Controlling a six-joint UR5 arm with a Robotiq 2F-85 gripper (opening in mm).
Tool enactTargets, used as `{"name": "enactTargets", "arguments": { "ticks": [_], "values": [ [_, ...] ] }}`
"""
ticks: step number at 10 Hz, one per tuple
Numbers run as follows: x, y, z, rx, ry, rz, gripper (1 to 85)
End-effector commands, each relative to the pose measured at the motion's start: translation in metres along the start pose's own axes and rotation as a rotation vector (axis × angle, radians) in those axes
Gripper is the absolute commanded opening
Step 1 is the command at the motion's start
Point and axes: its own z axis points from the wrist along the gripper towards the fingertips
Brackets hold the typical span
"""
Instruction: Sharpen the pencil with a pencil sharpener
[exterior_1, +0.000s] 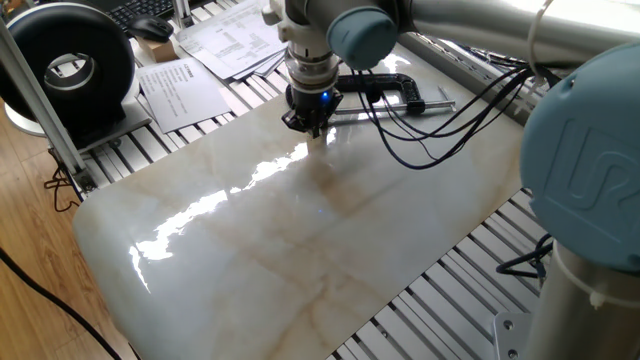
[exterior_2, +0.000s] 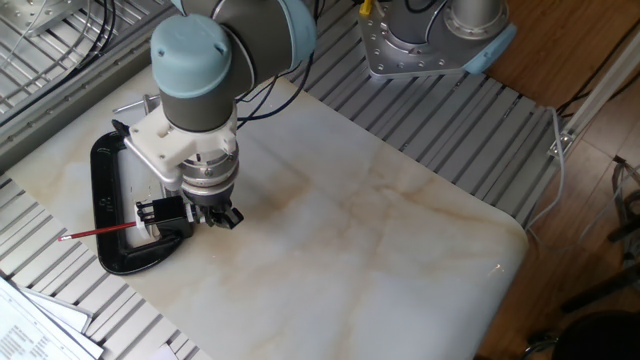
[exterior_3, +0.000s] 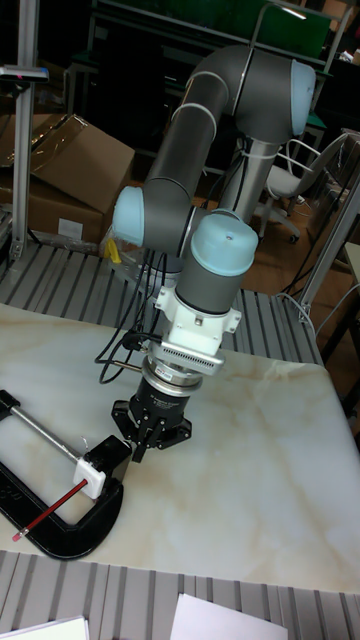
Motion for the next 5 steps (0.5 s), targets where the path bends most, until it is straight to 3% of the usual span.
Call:
{"name": "enactTargets", "arguments": {
  "ticks": [1, 5],
  "values": [
    [-0.0026, 0.0063, 0.0039, -0.016, -0.016, 0.01, 1.7],
    [0.0019, 0.0041, 0.0106, -0.02, -0.042, -0.002, 1.7]
  ]
}}
